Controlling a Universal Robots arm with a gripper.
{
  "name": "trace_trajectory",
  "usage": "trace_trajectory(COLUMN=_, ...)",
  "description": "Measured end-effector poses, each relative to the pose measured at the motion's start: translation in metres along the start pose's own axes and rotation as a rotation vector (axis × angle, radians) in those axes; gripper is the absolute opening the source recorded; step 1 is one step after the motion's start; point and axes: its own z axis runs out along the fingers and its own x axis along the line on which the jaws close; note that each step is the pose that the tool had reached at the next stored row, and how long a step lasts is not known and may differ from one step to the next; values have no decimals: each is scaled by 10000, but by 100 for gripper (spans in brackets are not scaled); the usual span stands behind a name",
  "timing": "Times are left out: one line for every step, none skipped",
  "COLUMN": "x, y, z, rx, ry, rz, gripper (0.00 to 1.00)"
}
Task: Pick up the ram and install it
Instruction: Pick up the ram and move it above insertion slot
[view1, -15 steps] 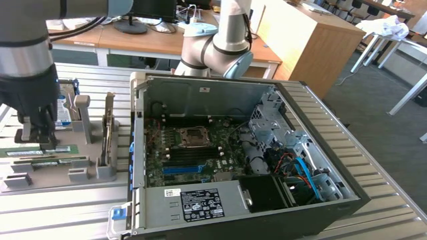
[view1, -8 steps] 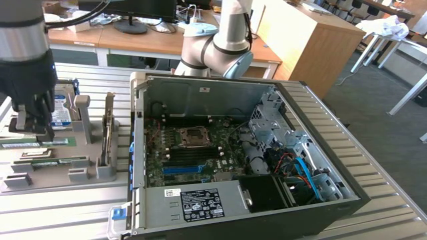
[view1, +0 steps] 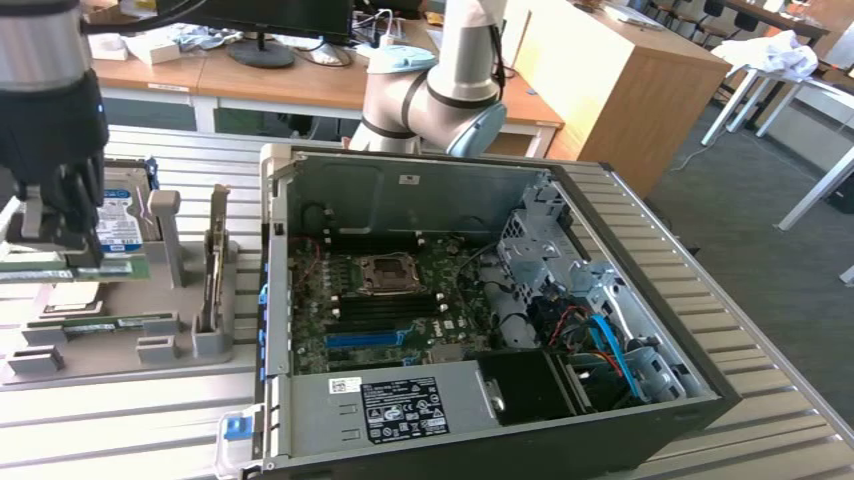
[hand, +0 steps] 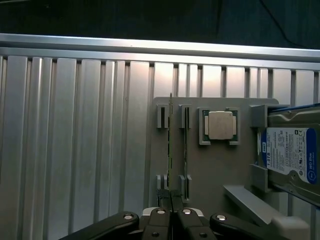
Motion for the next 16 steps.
trace_trajectory(x=-1, y=1, z=-27, rx=0, ry=0, rz=0, gripper=11)
trace_trajectory(x=-1, y=2, z=-55, rx=-1, ry=1, rz=0, gripper=11)
trace_trajectory(x=-2, y=3, z=-82, rx=-2, ry=0, rz=0, gripper=11)
trace_trajectory(x=-2, y=4, z=-107, rx=-1, ry=1, rz=0, gripper=11)
trace_trajectory(x=-3, y=5, z=-132, rx=-1, ry=1, rz=0, gripper=11)
trace_trajectory(x=-3, y=6, z=-154, rx=-1, ry=0, rz=-1, gripper=11)
trace_trajectory(x=-4, y=7, z=-179, rx=-1, ry=1, rz=0, gripper=11)
trace_trajectory(x=-4, y=8, z=-203, rx=0, ry=0, rz=0, gripper=11)
trace_trajectory(x=-5, y=9, z=-229, rx=0, ry=0, rz=0, gripper=11)
trace_trajectory(x=-5, y=10, z=-253, rx=-1, ry=1, rz=0, gripper=11)
trace_trajectory(x=-6, y=11, z=-275, rx=0, ry=0, rz=0, gripper=11)
trace_trajectory(x=-6, y=12, z=-296, rx=0, ry=0, rz=0, gripper=11)
trace_trajectory(x=-6, y=13, z=-318, rx=-1, ry=1, rz=0, gripper=11)
trace_trajectory(x=-7, y=14, z=-341, rx=-1, ry=0, rz=0, gripper=11)
trace_trajectory(x=-7, y=15, z=-362, rx=0, ry=0, rz=0, gripper=11)
trace_trajectory(x=-8, y=16, z=-383, rx=0, ry=0, rz=1, gripper=11)
